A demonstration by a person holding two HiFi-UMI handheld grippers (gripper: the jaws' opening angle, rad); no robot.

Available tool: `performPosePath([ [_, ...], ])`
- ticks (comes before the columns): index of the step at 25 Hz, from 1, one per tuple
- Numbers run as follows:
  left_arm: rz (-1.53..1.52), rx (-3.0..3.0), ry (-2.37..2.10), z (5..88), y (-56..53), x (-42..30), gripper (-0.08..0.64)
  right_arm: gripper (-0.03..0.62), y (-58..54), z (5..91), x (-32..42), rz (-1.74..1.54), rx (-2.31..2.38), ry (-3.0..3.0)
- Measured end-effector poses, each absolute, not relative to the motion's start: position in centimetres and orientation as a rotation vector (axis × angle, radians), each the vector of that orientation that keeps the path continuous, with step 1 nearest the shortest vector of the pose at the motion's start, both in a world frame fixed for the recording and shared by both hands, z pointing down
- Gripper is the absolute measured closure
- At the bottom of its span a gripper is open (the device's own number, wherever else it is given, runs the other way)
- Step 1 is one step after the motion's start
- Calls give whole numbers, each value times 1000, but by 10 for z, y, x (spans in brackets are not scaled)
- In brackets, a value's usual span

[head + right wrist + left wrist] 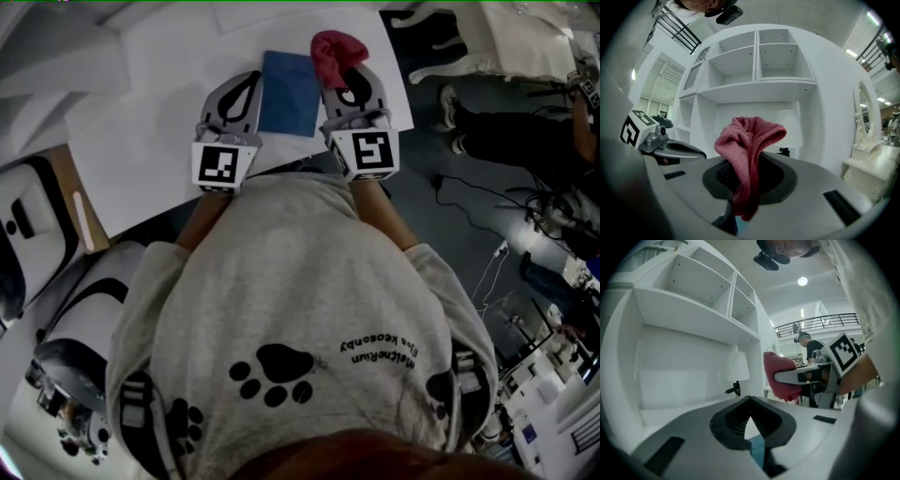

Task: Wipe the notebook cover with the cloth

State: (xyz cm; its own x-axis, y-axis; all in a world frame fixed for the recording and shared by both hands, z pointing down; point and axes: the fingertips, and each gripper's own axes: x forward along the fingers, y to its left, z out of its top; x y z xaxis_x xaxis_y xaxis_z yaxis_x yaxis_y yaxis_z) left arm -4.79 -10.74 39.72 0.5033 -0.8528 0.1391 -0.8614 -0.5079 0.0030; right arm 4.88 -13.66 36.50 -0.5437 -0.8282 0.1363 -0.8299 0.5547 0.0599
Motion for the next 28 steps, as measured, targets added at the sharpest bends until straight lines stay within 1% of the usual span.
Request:
performPosePath([
  [21, 443, 2543, -1379, 485, -110, -53, 548, 517, -178, 458, 9, 19, 1072, -2520],
  [28, 478, 2495, -1331, 508, -109, -58, 548, 518, -184, 490, -12, 47, 904, -2471],
])
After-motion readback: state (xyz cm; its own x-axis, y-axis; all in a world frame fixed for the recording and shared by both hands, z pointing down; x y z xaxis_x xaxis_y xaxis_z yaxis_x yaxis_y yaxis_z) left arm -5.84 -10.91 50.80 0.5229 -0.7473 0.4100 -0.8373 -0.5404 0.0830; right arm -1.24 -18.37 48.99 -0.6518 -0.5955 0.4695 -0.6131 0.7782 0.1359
